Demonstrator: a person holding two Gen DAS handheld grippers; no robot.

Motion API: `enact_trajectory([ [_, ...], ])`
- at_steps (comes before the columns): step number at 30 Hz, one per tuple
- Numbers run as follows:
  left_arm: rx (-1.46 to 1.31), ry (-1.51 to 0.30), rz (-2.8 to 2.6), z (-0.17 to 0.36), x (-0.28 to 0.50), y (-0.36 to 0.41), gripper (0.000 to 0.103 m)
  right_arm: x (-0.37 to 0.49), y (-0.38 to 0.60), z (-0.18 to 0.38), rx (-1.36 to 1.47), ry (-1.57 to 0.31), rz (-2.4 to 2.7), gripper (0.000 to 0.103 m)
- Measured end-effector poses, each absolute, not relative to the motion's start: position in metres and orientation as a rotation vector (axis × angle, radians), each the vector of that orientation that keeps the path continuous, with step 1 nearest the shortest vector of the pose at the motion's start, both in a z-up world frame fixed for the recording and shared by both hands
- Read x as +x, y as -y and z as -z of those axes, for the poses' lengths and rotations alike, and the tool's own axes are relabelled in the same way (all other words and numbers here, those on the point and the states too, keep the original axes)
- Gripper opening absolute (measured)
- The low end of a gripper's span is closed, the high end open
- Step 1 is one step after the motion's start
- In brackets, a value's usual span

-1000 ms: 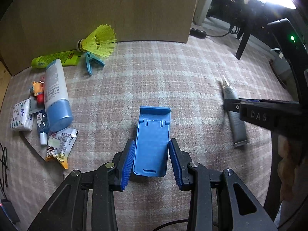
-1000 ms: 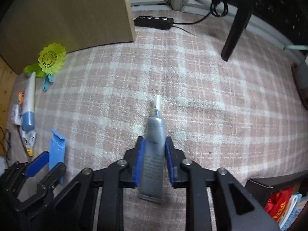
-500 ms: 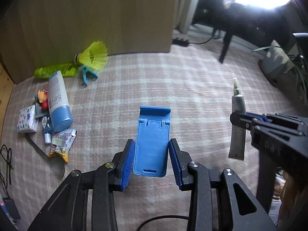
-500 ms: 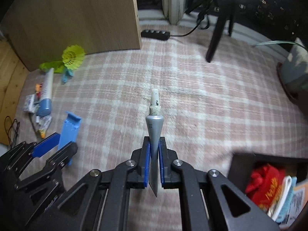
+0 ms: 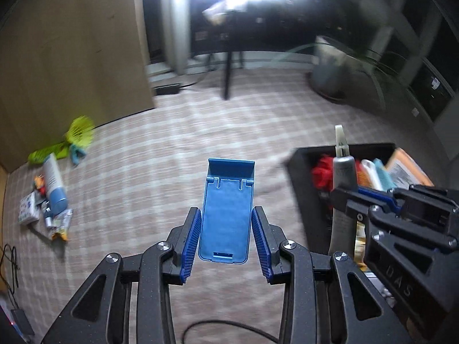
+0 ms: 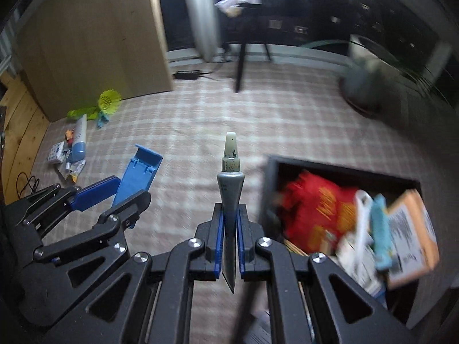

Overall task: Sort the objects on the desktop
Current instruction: 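Carry the blue phone stand and silver tube over the black bin with both grippers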

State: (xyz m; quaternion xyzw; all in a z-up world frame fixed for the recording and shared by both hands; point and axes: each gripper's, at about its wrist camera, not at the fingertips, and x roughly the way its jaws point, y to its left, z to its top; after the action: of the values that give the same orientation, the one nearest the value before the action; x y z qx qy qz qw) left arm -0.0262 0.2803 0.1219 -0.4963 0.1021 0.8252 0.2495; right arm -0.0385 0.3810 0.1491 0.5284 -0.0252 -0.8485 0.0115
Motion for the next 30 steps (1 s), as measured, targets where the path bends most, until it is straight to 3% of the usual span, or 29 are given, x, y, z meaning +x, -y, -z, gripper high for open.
enact_trajectory([
  [15, -1.217, -0.435, -1.985, -0.134, 0.061, -0.418, 0.035, 0.069, -0.525, -0.165, 1.755, 0.34, 2.846, 0.008],
  [26, -1.19, -0.481, -1.914, -0.135, 0.082, -0.455, 0.035, 0.093, -0.556, -0.17, 1.762, 0.383, 2.9, 0.009],
  [28, -1.192, -0.495, -1.919, -0.134, 0.084, -0.459, 0.037, 0.095, -0.556, -0.172, 1.753, 0.361, 2.919, 0.01],
  [30, -1.198, -0.491, -1.934, -0.134, 0.083, -0.459, 0.049, 0.095, -0.556, -0.174, 1.751, 0.334, 2.94, 0.015],
])
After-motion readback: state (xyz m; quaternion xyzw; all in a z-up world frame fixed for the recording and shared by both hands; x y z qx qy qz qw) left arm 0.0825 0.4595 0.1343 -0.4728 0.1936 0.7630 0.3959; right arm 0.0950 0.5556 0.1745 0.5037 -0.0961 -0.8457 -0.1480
